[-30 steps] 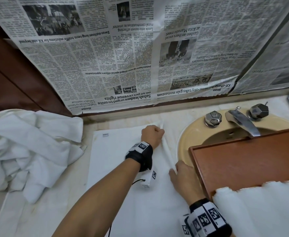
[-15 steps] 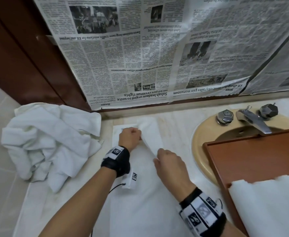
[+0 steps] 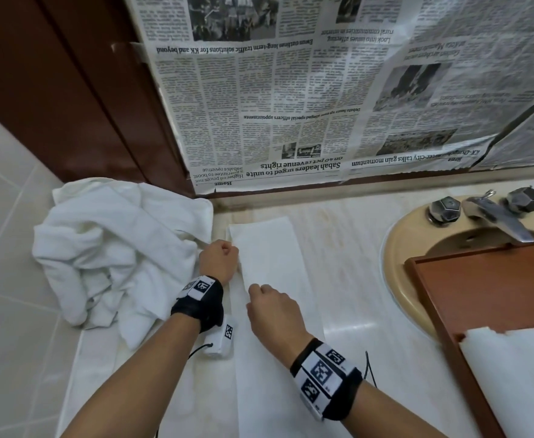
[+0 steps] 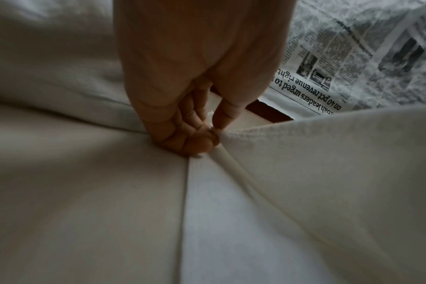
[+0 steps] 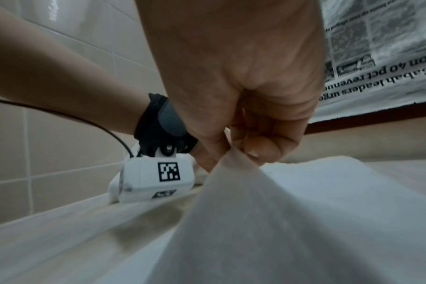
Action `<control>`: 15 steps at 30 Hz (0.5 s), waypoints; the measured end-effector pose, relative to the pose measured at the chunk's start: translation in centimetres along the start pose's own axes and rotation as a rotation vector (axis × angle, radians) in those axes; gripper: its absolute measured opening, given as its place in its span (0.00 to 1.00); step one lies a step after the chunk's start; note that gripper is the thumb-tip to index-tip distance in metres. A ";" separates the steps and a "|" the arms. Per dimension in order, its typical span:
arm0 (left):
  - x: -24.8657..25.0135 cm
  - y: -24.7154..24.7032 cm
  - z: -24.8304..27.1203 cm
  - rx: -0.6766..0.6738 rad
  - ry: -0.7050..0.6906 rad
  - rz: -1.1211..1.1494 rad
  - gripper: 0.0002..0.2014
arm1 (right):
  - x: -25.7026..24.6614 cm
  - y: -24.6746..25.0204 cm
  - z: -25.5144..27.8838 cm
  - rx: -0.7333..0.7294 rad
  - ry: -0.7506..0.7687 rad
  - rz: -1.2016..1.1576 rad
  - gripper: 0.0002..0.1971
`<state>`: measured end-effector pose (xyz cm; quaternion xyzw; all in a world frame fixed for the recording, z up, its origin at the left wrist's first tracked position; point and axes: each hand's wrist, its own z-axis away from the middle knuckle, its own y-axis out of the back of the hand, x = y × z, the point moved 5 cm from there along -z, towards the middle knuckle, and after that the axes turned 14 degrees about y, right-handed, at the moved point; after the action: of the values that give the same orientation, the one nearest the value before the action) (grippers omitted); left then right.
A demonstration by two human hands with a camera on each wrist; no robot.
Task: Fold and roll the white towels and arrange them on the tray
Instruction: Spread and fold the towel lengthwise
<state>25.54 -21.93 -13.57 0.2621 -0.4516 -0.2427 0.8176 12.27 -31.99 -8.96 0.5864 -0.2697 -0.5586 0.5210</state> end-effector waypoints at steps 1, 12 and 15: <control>-0.1 0.0 -0.1 -0.001 0.013 0.013 0.12 | 0.0 -0.3 0.0 0.005 0.008 -0.015 0.07; -0.6 -0.1 -0.6 0.080 0.008 -0.079 0.12 | 0.5 -3.7 -0.4 -0.016 -0.026 -0.056 0.13; -0.2 -0.3 -0.7 0.112 -0.020 -0.136 0.11 | 0.5 -3.5 0.1 -0.031 -0.048 -0.062 0.13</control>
<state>26.01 -21.84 -14.23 0.3353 -0.4538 -0.2746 0.7786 11.37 -31.37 -12.29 0.5727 -0.2551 -0.5923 0.5061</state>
